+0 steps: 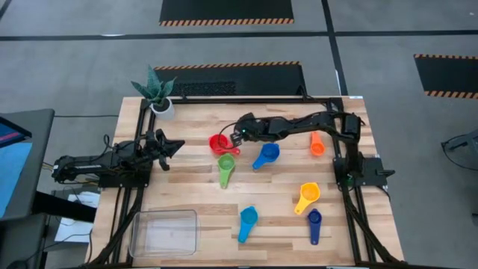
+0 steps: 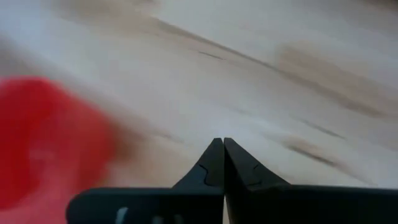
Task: Nest measuring cups in basket
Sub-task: Put the red measuring cup in the transparent bin
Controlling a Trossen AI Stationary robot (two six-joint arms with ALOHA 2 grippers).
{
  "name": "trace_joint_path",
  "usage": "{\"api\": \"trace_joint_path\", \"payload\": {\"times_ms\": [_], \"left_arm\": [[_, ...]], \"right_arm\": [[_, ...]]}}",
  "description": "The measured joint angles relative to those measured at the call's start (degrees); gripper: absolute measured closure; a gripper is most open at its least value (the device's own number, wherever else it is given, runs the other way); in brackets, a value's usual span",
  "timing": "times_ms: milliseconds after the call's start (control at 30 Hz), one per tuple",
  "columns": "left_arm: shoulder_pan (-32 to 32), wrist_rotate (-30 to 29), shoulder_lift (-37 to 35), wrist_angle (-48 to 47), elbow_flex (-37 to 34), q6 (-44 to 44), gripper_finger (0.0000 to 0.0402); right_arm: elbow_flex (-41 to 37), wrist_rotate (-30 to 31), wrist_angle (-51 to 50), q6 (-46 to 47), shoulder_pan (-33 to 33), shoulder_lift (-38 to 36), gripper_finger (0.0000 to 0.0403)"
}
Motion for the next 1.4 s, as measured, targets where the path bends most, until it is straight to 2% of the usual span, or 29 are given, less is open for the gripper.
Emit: {"api": "trace_joint_path", "payload": {"times_ms": [233, 567, 633, 667, 800, 900, 1033, 1133, 1400], "left_arm": [[0.0, 0.0, 0.0, 0.0, 0.0, 1.0, 0.0401], [0.0, -0.1, 0.0, 0.0, 0.0, 0.9, 0.0401], [0.0, -0.1, 0.0, 0.0, 0.0, 0.9, 0.0401], [0.0, -0.1, 0.0, 0.0, 0.0, 0.9, 0.0402], [0.0, -0.1, 0.3, 0.2, 0.0, 0.9, 0.0401], [0.0, -0.1, 0.9, 0.4, 0.0, 0.8, 0.0402], [0.0, -0.1, 1.5, 0.3, 0.0, 0.4, 0.0401], [0.0, -0.1, 1.5, 0.0, 0.0, -0.3, 0.0401], [0.0, -0.1, 1.5, 0.1, 0.0, -1.6, 0.0401]], "right_arm": [[-0.1, 5.9, 3.9, -0.2, 2.0, 0.1, 0.0396], [0.8, 4.0, 7.5, 0.4, 5.0, 4.6, 0.0397], [1.5, 1.4, 6.7, -0.5, 5.5, 5.8, 0.039], [2.7, -1.1, 9.8, -2.3, 5.8, 7.0, 0.0387], [6.0, -16.1, 17.7, -10.6, 7.2, 8.4, 0.0385], [8.1, -17.8, 15.4, -12.7, 8.7, 8.5, 0.0394], [10.5, -11.1, 6.9, -12.8, 9.1, 7.8, 0.0397], [12.9, -3.6, -0.7, -10.8, 9.0, 7.6, 0.0389], [20.7, 13.8, -34.5, -7.5, 7.4, 2.5, 0.0395]]}}
